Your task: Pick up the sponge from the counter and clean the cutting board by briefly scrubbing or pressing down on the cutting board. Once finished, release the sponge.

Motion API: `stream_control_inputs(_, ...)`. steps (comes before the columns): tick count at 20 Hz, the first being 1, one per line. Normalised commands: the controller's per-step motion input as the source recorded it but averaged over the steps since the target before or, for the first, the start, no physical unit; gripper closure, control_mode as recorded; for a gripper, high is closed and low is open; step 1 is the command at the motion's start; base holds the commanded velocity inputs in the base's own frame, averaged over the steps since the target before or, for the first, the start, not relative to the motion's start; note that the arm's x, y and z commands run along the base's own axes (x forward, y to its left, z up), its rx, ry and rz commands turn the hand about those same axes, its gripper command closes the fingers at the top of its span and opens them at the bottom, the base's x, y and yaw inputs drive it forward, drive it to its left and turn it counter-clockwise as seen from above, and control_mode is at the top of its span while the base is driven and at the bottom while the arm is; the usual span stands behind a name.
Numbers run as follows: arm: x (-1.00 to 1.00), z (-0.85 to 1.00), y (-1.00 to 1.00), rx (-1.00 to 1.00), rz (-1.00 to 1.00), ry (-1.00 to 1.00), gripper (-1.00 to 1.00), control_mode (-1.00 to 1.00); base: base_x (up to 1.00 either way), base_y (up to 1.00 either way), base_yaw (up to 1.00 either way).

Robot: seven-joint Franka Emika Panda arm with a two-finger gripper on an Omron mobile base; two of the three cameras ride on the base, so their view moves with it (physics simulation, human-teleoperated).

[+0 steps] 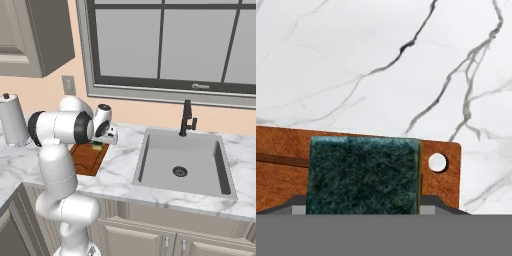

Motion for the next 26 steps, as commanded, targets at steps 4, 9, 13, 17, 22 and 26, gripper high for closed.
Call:
stream_control_inputs(4,-0.38,-0.45,-0.01,0.0,0.0,0.0,1.0,-1.0,0.0,0.0,0.0)
stream_control_inputs(9,-0.53,-0.49,0.06,0.0,0.0,0.0,1.0,-1.0,0.0,0.0,0.0)
stream_control_inputs(13,-0.82,-0.43,0.01,0.0,0.0,0.0,1.0,-1.0,0.0,0.0,0.0)
stream_control_inputs(17,-0.92,-0.39,0.04,0.0,0.0,0.01,1.0,-1.0,0.0,0.0,0.0)
stream_control_inputs(22,-1.0,-0.47,0.16,0.0,0.0,0.04,1.0,-1.0,0.0,0.0,0.0)
stream_control_inputs(26,-0.99,-0.46,0.16,0.0,0.0,0.07,1.0,-1.0,0.0,0.0,0.0)
